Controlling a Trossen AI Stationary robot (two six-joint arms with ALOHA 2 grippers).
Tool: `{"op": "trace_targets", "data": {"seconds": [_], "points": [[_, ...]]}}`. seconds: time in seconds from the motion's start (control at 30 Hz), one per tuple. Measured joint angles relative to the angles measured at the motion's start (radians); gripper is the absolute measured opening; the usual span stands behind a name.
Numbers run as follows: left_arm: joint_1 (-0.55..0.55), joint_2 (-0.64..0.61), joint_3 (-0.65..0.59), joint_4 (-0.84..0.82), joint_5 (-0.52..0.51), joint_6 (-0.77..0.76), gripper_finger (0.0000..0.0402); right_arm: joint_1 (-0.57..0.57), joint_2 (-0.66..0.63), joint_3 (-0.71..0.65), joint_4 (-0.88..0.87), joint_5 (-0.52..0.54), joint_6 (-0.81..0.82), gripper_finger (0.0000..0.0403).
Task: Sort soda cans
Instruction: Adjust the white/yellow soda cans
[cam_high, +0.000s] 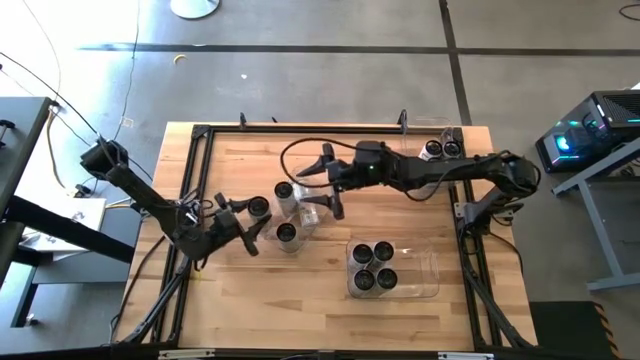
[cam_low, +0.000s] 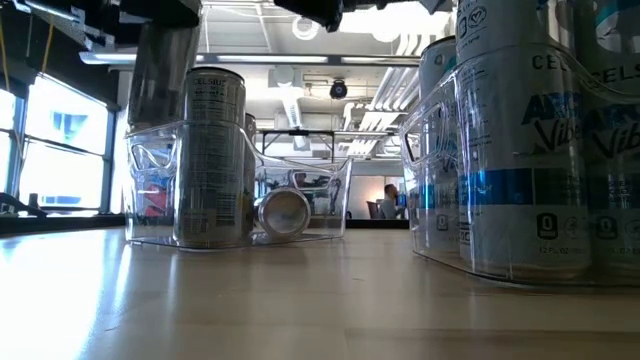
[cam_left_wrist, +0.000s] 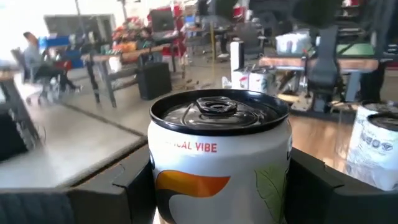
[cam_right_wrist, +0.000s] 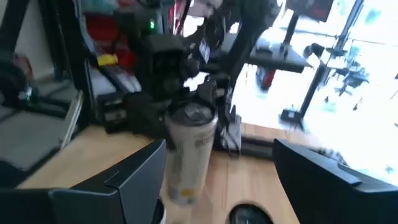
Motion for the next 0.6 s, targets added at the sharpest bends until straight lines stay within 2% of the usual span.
{"op": "trace_targets", "data": {"seconds": [0.1, 0.3, 0.6], "points": [[0.012, -0.003, 0.002, 0.064, 0.033, 0.089, 0.024, -0.001, 0.0, -0.005, 0.01, 0.001, 0.017, 0.0288], [0.072, 0.01, -0.02, 0.044, 0.157, 0.074, 0.024, -0.001, 0.001, -0.007, 0.008, 0.003, 0.017, 0.0288], [0.082, 0.018, -0.123, 0.079, 0.165, -0.03, 0.024, 0.0, 0.001, -0.007, -0.01, 0.003, 0.018, 0.0288]]}}
